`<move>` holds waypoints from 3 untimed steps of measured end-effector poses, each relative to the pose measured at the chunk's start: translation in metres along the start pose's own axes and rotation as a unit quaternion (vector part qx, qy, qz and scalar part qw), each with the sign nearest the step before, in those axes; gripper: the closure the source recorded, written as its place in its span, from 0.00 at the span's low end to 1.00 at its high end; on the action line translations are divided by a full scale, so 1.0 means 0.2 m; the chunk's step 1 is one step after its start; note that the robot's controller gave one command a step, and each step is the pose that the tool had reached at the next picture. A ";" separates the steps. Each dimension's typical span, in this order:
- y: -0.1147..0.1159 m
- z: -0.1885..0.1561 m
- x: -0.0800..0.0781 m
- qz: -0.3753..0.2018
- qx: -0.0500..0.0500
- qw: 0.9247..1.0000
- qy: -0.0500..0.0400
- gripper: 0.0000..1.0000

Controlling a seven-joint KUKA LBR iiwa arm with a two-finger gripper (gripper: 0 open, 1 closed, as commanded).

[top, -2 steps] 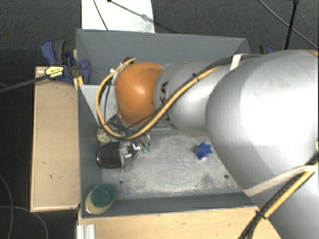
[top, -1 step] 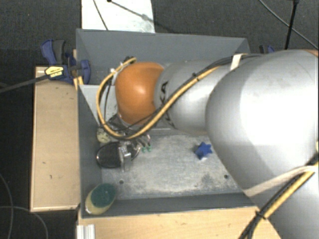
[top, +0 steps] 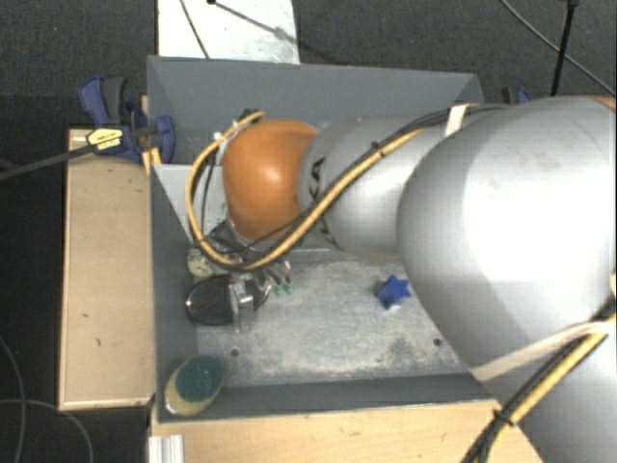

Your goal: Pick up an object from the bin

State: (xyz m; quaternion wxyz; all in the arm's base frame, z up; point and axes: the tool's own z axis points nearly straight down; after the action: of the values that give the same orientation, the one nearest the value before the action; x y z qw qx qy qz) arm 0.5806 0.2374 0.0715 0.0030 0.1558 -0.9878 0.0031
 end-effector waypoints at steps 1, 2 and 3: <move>0.00 0.00 0.00 0.001 0.000 1.000 0.000 1.00; 0.00 0.00 0.00 0.002 0.000 1.000 0.000 1.00; 0.00 0.00 0.00 0.003 0.000 1.000 0.000 1.00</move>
Offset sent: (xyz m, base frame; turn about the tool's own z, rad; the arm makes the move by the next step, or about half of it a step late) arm 0.0000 0.0000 0.0000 0.0000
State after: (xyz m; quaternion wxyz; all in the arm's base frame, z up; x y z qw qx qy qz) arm 0.5806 0.2376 0.0715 0.0030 0.1533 -0.9882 0.0029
